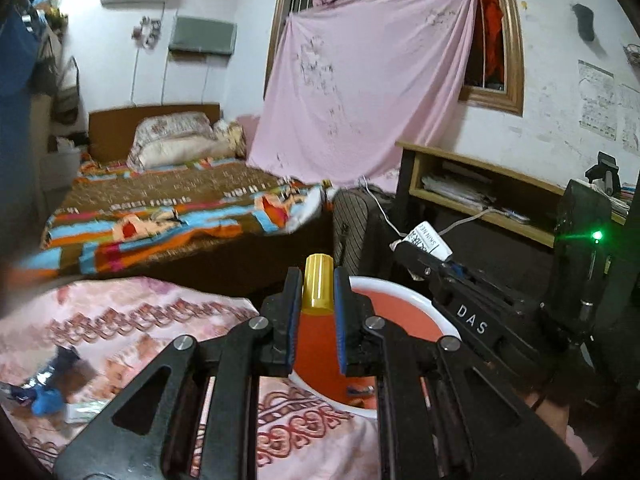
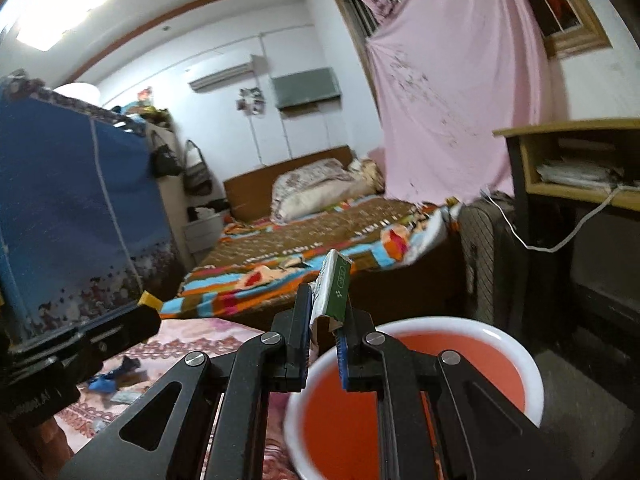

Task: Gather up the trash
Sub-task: 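Carry the yellow cylinder and green-white box over the orange basin, then open both tools to drop the cylinder and box into the basin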

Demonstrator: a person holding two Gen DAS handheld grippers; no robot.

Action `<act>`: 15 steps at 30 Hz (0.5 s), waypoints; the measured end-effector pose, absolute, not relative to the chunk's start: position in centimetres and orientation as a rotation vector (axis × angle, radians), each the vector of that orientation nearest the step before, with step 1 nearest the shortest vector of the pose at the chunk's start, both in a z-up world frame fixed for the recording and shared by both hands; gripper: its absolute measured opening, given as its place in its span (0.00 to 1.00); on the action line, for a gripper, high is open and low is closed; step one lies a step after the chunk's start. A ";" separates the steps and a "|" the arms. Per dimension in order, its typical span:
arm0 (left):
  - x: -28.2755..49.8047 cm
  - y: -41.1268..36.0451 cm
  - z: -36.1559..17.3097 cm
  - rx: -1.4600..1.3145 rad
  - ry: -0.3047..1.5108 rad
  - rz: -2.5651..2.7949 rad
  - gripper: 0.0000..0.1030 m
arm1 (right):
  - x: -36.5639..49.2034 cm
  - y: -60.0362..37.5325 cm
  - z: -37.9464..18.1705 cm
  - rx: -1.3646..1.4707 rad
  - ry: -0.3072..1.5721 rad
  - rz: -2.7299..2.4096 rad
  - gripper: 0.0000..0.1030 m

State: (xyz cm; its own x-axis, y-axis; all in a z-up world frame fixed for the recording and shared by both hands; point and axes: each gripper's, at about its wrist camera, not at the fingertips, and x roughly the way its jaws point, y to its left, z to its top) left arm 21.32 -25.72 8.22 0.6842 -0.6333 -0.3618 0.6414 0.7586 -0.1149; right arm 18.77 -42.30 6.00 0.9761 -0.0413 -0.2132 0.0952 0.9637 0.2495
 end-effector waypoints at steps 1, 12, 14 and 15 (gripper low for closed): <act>21.7 -26.1 7.9 0.018 0.424 -0.722 0.00 | 18.8 -42.5 5.9 0.266 0.215 -0.077 0.09; 23.6 -28.9 6.3 -0.063 0.586 -0.777 0.01 | 19.5 -45.0 4.5 0.339 0.305 -0.160 0.17; 23.8 -29.1 6.1 -0.066 0.603 -0.779 0.02 | 19.5 -45.2 4.3 0.350 0.312 -0.169 0.25; 23.8 -29.2 6.0 -0.066 0.610 -0.779 0.05 | 19.5 -45.4 4.3 0.355 0.312 -0.171 0.28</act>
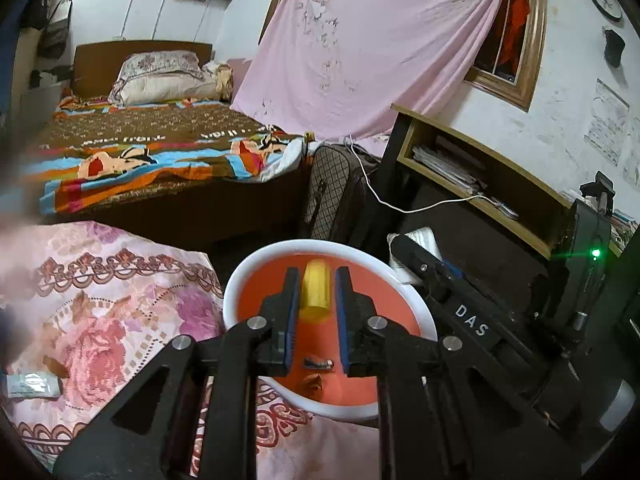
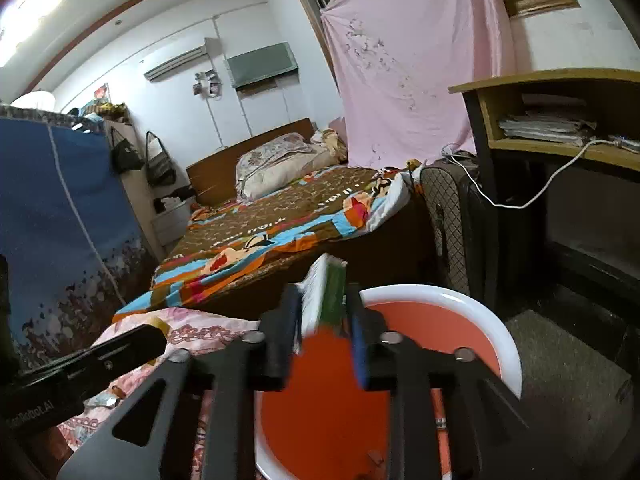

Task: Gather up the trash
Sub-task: 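Open both tools to drop the cylinder and box into the basin, then move both open tools back over the trash on the bed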

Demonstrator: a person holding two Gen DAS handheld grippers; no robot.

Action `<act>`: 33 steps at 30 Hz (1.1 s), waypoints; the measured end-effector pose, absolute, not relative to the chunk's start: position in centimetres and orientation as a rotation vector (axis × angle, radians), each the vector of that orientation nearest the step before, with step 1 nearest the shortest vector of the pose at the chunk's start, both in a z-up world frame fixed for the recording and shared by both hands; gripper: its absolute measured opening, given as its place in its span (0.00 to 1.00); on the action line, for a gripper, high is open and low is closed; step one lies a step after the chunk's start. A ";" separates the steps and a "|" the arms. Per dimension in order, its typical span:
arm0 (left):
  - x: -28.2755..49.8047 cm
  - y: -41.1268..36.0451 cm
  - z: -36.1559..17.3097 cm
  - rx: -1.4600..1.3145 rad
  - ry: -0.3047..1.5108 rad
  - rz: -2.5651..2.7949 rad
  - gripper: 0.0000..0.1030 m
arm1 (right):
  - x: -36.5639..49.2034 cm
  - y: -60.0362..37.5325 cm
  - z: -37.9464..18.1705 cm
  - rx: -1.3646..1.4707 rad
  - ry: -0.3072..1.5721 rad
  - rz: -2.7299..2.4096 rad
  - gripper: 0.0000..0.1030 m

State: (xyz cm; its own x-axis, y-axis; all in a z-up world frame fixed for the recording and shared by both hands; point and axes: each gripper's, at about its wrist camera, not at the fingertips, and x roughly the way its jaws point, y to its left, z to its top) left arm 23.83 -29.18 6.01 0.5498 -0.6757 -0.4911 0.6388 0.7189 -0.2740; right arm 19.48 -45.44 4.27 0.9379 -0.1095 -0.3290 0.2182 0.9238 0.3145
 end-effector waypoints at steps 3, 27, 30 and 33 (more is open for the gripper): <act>24.0 -29.3 5.9 -0.069 0.625 -0.780 0.15 | 19.4 -45.8 4.2 0.370 0.314 -0.176 0.28; 22.8 -21.5 7.5 -0.127 0.443 -0.488 0.62 | 18.4 -42.4 6.2 0.276 0.171 -0.126 0.75; 22.4 -19.8 7.7 -0.132 0.402 -0.410 0.77 | 18.2 -41.3 6.6 0.252 0.135 -0.105 0.80; 21.7 -17.9 7.6 -0.150 0.348 -0.323 0.89 | 18.2 -40.3 6.9 0.240 0.105 -0.076 0.92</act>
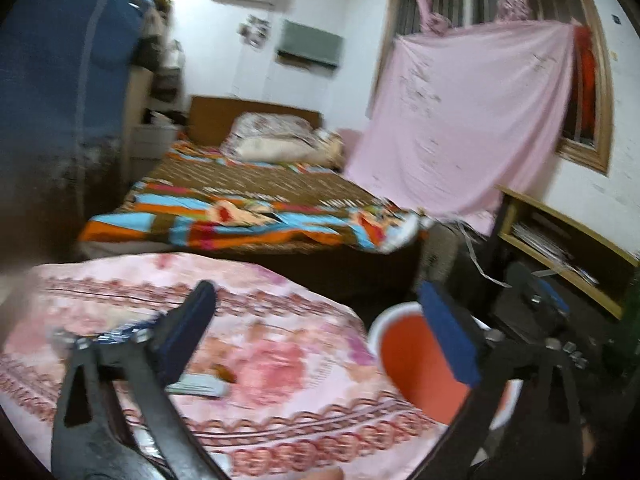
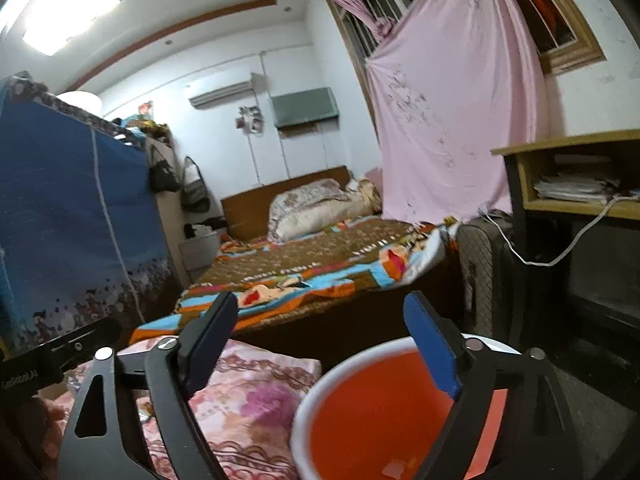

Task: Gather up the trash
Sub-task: 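Move both open tools back over the trash on the bed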

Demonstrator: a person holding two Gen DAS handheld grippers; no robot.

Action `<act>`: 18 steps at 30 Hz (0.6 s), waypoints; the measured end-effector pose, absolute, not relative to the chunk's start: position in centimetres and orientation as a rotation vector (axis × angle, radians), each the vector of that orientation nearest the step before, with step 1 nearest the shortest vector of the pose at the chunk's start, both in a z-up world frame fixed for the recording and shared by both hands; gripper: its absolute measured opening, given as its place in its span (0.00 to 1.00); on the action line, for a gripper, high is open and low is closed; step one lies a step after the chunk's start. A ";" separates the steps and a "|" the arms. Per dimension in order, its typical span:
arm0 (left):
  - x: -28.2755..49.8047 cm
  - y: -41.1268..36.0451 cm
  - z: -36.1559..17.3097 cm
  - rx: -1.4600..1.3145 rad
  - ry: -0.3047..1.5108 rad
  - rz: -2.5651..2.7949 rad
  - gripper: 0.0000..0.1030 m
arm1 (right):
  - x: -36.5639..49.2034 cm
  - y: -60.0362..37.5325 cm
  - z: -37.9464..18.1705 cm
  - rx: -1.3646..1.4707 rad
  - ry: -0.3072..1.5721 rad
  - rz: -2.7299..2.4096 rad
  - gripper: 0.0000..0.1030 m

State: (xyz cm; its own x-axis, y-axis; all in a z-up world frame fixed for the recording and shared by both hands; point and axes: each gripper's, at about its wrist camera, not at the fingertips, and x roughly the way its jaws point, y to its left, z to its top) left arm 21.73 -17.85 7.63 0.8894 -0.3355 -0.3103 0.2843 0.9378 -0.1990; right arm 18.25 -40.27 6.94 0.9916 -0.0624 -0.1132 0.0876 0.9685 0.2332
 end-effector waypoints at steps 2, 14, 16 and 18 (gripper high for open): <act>21.4 -16.5 7.6 -0.163 0.317 -0.273 0.89 | 18.0 -39.4 7.2 0.236 0.064 -0.057 1.00; 19.4 -9.5 6.7 -0.131 0.246 -0.102 0.89 | 17.0 -33.5 8.1 0.138 -0.073 0.086 1.00; 18.8 -8.5 6.5 -0.119 0.233 -0.076 0.89 | 16.8 -32.4 8.0 0.119 -0.088 0.109 1.00; 18.2 -7.1 6.4 -0.103 0.220 -0.046 0.89 | 16.8 -31.3 8.0 0.102 -0.094 0.132 1.00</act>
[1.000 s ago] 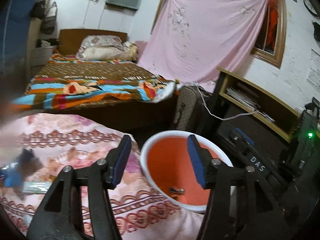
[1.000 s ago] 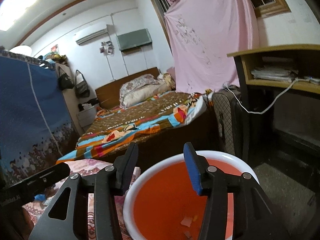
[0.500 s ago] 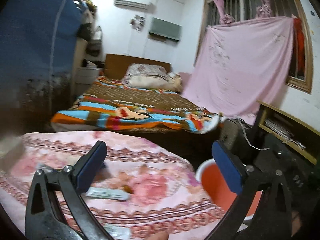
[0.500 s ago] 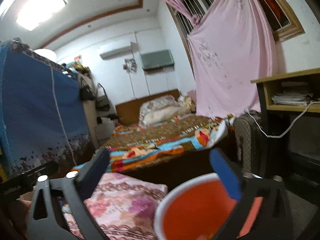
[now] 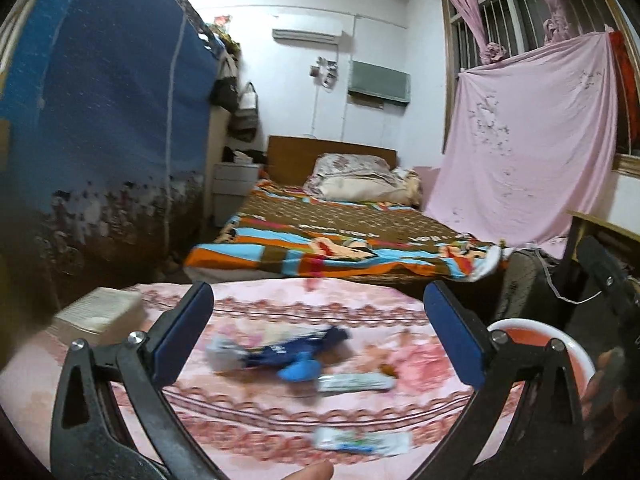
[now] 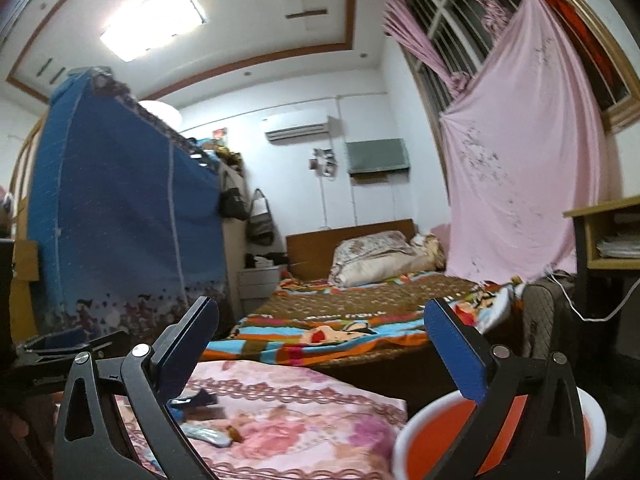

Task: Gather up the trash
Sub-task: 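Move both open tools back over the trash on the bed, then grasp the blue soft item with the left tool while the right tool grasps the small brown item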

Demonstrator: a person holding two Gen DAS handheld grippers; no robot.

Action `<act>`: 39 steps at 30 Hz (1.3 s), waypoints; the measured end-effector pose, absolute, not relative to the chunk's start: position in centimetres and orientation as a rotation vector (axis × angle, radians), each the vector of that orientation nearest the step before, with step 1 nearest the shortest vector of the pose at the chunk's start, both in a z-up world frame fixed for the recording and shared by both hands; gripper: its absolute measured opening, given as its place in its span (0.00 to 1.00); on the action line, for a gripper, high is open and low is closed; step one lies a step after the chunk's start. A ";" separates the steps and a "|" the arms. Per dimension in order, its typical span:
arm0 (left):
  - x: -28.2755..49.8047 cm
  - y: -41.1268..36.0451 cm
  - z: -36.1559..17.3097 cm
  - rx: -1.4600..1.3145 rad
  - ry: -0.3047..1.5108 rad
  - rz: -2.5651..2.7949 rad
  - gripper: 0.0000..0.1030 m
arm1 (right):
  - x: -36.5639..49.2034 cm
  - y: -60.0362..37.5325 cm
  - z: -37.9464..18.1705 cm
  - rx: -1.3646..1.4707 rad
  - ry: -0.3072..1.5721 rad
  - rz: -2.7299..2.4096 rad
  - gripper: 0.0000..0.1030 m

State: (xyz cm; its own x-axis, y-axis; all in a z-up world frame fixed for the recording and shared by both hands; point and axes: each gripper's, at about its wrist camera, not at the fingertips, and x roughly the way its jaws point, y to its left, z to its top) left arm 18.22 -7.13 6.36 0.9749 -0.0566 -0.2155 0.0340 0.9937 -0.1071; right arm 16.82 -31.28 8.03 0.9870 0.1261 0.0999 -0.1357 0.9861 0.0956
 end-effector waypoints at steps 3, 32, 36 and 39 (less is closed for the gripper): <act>17.7 -5.5 6.2 -0.092 0.214 -0.012 0.89 | 16.8 -29.7 7.9 0.077 -0.100 0.170 1.00; 19.5 -2.4 4.1 -0.154 0.357 -0.056 0.85 | 22.9 -23.6 4.9 -0.060 0.271 0.293 1.00; 21.1 -2.9 3.4 -0.171 0.439 -0.095 0.76 | 24.3 -23.2 4.3 -0.057 0.353 0.318 0.94; 22.6 -3.5 2.6 -0.180 0.522 -0.132 0.64 | 25.4 -22.7 3.7 -0.072 0.426 0.324 0.88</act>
